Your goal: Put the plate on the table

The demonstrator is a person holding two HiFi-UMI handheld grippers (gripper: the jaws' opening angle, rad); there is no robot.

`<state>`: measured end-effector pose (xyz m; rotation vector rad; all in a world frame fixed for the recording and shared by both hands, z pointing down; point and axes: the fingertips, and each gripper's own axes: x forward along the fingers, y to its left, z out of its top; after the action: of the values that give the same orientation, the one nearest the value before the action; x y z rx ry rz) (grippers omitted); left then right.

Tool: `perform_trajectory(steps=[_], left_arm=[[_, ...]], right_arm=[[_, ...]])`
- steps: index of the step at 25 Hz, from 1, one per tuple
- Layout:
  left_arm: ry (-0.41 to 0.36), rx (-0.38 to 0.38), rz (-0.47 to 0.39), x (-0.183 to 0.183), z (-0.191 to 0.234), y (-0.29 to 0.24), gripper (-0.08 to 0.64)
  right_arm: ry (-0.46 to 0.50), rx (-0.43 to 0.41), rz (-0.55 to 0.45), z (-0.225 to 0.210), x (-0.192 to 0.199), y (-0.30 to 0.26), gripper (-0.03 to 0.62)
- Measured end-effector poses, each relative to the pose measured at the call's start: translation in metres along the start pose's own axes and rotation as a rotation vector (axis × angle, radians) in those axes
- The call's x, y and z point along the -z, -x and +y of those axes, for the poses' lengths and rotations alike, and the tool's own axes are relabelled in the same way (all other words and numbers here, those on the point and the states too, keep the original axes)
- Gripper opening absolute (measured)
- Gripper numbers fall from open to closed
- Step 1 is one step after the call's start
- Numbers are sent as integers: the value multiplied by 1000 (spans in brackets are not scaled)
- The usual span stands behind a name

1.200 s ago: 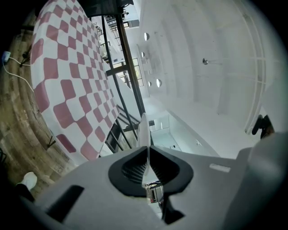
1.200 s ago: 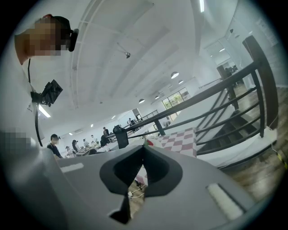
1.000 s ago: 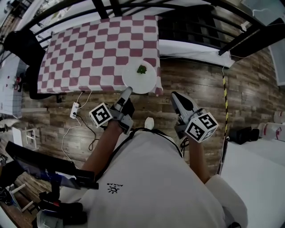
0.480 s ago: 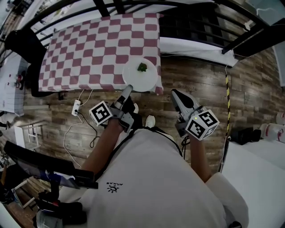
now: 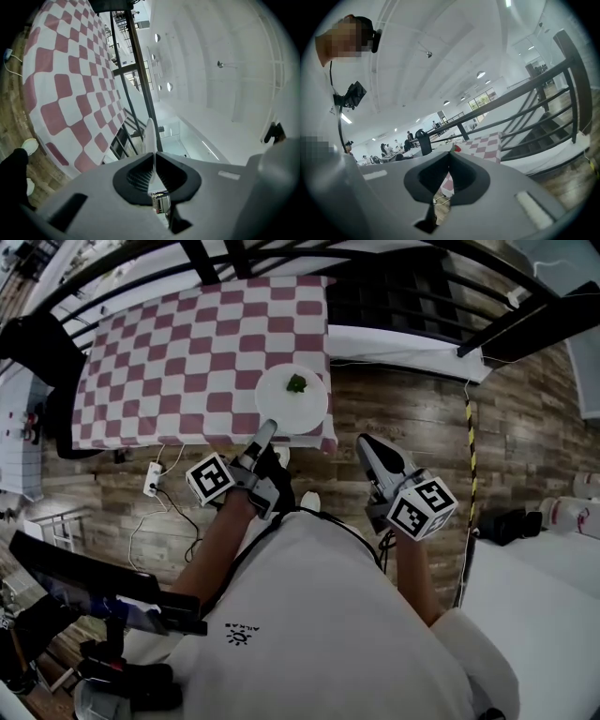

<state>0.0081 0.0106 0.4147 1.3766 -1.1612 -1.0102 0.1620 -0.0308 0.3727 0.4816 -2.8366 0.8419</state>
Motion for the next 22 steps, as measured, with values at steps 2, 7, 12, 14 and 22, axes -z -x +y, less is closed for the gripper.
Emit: perform_trajectory(steps=[2, 7, 12, 14, 22], left_arm=[[-2, 7, 15, -4, -2, -10, 25], [-14, 21, 53, -27, -5, -46, 25], [-12, 28, 101, -54, -6, -82, 25], [-5, 26, 119, -70, -2, -96, 25], [13, 38, 163, -129, 11, -140, 25]], right_arm=[[4, 7, -11, -3, -8, -5, 9], [6, 37, -39, -19, -31, -23, 9], [-4, 80, -58, -34, -51, -47, 9], [-14, 101, -63, -41, -59, -62, 9], [-40, 173, -70, -57, -77, -114, 9]])
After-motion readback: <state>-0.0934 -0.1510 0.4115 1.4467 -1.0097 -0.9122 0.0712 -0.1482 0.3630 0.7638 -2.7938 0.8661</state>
